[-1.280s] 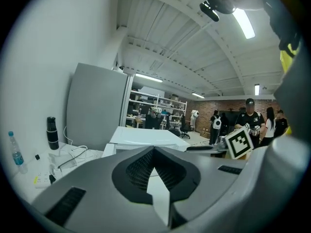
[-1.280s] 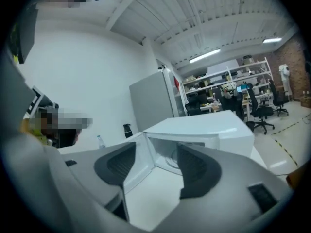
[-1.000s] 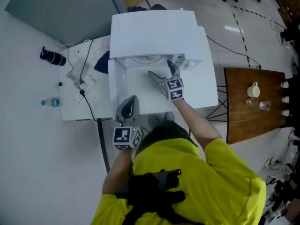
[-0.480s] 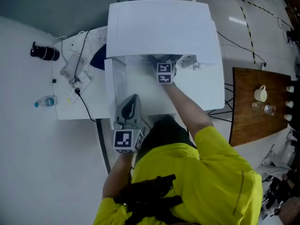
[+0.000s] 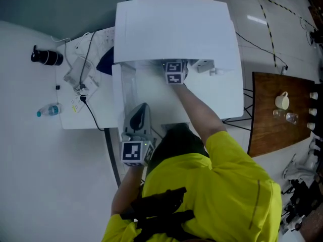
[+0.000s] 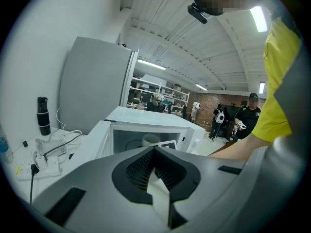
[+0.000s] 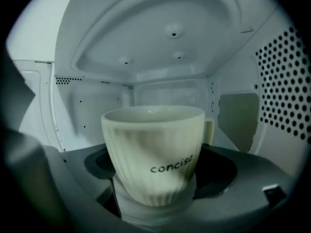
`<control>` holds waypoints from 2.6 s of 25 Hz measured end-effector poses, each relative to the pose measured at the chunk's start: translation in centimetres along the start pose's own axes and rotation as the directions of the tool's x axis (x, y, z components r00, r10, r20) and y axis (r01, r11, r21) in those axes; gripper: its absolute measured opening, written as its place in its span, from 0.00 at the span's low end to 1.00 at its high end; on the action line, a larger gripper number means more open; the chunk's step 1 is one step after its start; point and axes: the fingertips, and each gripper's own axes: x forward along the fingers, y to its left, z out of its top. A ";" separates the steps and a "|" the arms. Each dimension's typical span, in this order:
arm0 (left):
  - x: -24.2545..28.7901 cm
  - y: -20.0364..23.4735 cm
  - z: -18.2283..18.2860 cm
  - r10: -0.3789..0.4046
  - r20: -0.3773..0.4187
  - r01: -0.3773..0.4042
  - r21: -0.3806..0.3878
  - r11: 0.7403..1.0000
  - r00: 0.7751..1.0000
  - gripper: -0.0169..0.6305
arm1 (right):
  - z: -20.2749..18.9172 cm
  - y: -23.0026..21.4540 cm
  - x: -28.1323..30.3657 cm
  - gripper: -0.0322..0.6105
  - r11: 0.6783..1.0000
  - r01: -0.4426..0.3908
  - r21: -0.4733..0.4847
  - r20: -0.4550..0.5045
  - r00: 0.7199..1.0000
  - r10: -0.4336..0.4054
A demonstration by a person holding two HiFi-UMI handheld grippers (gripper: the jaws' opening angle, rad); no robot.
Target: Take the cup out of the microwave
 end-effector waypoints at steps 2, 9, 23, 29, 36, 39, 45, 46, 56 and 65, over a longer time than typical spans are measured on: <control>0.0 0.1 0.2 0.004 0.012 -0.004 -0.009 1.000 1.000 0.02 | -0.2 1.1 -0.7 0.77 0.999 -0.041 -0.017 -0.004 0.999 0.041; -0.6 0.0 0.7 0.002 0.018 -0.002 -0.010 1.000 1.000 0.02 | -1.6 9.9 -8.0 0.77 0.960 -0.272 -0.069 0.008 0.962 0.273; -4.6 -1.6 -0.8 -0.003 0.039 0.004 -0.024 1.000 0.999 0.02 | -12.2 15.7 -11.8 0.77 0.910 -0.400 -0.104 -0.151 0.911 0.383; -5.8 -1.4 -1.1 0.006 0.037 -0.005 -0.026 1.000 0.999 0.02 | -13.0 16.3 -12.0 0.84 0.903 -0.410 -0.129 -0.187 0.904 0.384; -7.0 -1.5 0.7 -0.004 0.066 0.005 -0.015 1.000 0.998 0.02 | -14.0 11.0 -19.7 0.86 0.924 -0.378 -0.062 -0.259 0.900 0.351; -7.8 -1.5 2.6 -0.012 0.094 0.012 -0.006 1.000 0.996 0.02 | -8.6 7.8 -25.9 0.73 0.929 -0.369 -0.006 -0.179 0.915 0.362; -9.3 -2.3 6.2 -0.050 0.121 0.046 0.041 0.998 0.991 0.02 | 10.3 2.8 -35.1 0.49 0.949 -0.300 -0.100 0.147 0.938 0.313; -9.3 -2.6 7.0 -0.059 0.137 0.053 0.045 0.998 0.989 0.02 | 13.1 1.9 -36.2 0.48 0.956 -0.275 -0.102 0.190 0.938 0.290; -8.8 -6.1 15.1 -0.164 0.213 0.131 0.160 0.978 0.963 0.02 | 23.8 -3.4 -43.4 0.22 0.992 -0.128 0.013 0.346 0.931 0.116; -8.8 -7.1 15.7 -0.186 0.203 0.156 0.154 0.976 0.962 0.02 | 25.6 -5.3 -45.0 0.08 0.996 -0.086 -0.003 0.351 0.933 0.081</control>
